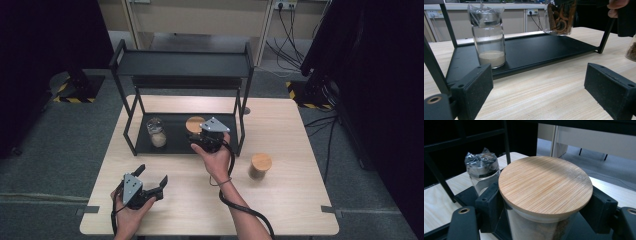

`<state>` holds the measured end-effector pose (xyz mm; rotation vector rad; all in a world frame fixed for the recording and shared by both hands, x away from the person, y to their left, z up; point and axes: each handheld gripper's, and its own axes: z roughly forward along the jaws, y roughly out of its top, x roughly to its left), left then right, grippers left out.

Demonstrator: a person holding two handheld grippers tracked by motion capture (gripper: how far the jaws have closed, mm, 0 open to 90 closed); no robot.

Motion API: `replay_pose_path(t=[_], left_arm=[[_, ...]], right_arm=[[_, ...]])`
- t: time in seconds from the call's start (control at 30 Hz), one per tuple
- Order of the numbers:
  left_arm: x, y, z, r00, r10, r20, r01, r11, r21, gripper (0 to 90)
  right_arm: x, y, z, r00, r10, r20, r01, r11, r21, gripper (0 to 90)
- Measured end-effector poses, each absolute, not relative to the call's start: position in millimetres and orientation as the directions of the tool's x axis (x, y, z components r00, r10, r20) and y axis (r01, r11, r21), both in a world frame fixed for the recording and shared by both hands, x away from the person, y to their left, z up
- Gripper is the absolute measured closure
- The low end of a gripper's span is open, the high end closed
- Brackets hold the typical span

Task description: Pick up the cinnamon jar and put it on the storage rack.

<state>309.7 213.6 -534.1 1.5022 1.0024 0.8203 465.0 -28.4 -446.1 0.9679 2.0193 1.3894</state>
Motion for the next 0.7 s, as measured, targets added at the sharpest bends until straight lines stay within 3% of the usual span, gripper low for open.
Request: replay_pose_path(t=[0.7], left_arm=[[310,214,-534,0.405,0.914,-0.026,0.158,-0.042,0.987,7.9]], right_arm=[[481,-14,-456,-0.610,0.792,0.017,0.314,0.223,0.923,26.3]])
